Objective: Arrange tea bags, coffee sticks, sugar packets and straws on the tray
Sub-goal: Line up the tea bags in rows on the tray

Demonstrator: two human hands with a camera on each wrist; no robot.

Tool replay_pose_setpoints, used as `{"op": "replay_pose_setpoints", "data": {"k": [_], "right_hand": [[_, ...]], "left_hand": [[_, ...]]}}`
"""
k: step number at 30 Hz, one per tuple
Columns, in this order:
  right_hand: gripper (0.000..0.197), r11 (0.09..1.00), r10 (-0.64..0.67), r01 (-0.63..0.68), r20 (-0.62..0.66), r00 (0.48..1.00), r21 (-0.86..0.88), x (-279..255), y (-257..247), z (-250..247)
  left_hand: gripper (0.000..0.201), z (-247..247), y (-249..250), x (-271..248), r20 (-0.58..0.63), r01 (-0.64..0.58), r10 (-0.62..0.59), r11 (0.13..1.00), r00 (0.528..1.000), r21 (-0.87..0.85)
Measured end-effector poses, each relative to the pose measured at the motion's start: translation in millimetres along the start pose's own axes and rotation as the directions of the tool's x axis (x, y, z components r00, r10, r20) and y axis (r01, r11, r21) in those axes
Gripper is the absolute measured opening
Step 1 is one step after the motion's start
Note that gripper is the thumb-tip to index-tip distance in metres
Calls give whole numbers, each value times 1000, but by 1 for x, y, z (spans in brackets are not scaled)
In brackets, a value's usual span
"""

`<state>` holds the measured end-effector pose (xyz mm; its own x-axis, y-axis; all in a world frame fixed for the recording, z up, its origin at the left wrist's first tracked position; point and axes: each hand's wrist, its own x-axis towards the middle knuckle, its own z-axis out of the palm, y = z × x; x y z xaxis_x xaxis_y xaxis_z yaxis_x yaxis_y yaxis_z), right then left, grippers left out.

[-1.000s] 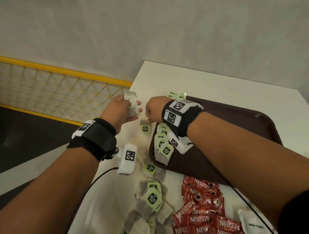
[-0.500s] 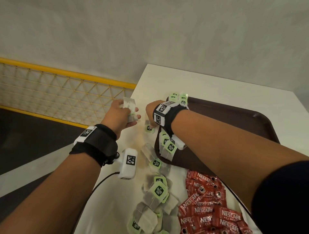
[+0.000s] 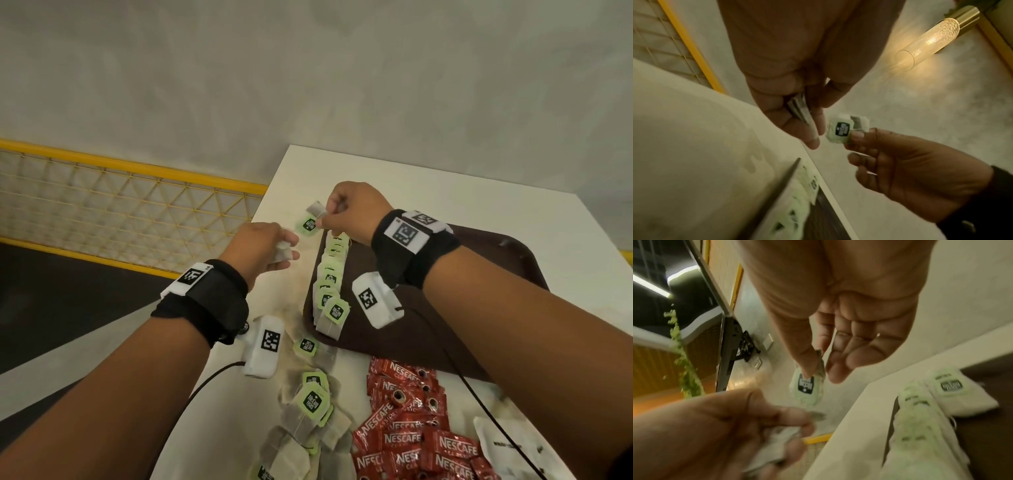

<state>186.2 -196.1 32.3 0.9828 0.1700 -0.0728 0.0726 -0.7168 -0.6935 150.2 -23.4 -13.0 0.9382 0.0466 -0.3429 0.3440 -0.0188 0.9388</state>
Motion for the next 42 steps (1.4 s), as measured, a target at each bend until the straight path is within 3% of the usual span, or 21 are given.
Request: {"op": "replay_pose_setpoints", "data": {"k": [2, 4, 7, 8, 9, 11, 12, 15, 18, 20, 23, 28, 30, 33, 39, 42], "right_hand": [[22, 950, 56, -56, 8, 998, 309, -7, 9, -2], [26, 789, 123, -130, 53, 991, 600, -14, 16, -4], [29, 656, 169, -171, 78, 983, 735, -20, 28, -8], [30, 669, 185, -179, 72, 980, 722, -22, 31, -10], [30, 746, 189, -167, 35, 981, 644, -22, 36, -12], [31, 955, 130, -100, -92, 987, 279, -21, 46, -17], [33, 995, 61, -50, -120, 991, 91, -20, 49, -20], [24, 983, -92, 80, -63, 994, -167, -18, 56, -28], [7, 985, -111, 101, -65, 992, -140, -17, 65, -33], [6, 996, -79, 76, -66, 995, -52, -16, 73, -33], [9, 980, 75, -73, -1, 997, 183, -12, 88, -28], [15, 784, 402, -381, 67, 913, 490, 9, 107, -18], [12, 752, 457, -416, 51, 888, 512, 21, 109, -13], [12, 774, 481, -426, 3, 877, 469, 38, 110, -4], [16, 834, 434, -410, 20, 901, 370, 58, 116, 1], [10, 850, 439, -428, 37, 898, 307, 57, 118, 0]], "left_hand": [[27, 16, 5, 0, 59, 20, -19, 1000, 998, -17], [27, 31, 8, 2, 92, -16, 17, 1000, 996, -2], [20, 49, 7, 4, 83, -163, 157, 983, 984, 81], [17, 52, 6, 7, 57, -205, 200, 971, 978, 121], [16, 55, 7, 9, 32, -242, 240, 954, 970, 179], [17, 57, 7, 16, 31, -326, 339, 868, 940, 375], [17, 58, 8, 20, 74, -365, 382, 783, 921, 504], [17, 65, 14, 19, 240, -436, 402, 516, 883, 737], [16, 71, 19, 20, 323, -492, 406, 434, 855, 755], [17, 74, 20, 21, 327, -497, 407, 442, 853, 747], [25, 75, 18, 24, 213, -438, 432, 530, 876, 727], [30, 70, 13, 33, 29, -354, 441, 678, 897, 644], [27, 69, 9, 34, 14, -350, 423, 731, 906, 586], [27, 67, 4, 31, 29, -361, 417, 748, 908, 557], [21, 66, -19, 28, 22, -370, 406, 809, 914, 458], [36, 65, -25, 32, 24, -358, 387, 827, 922, 434]]}}
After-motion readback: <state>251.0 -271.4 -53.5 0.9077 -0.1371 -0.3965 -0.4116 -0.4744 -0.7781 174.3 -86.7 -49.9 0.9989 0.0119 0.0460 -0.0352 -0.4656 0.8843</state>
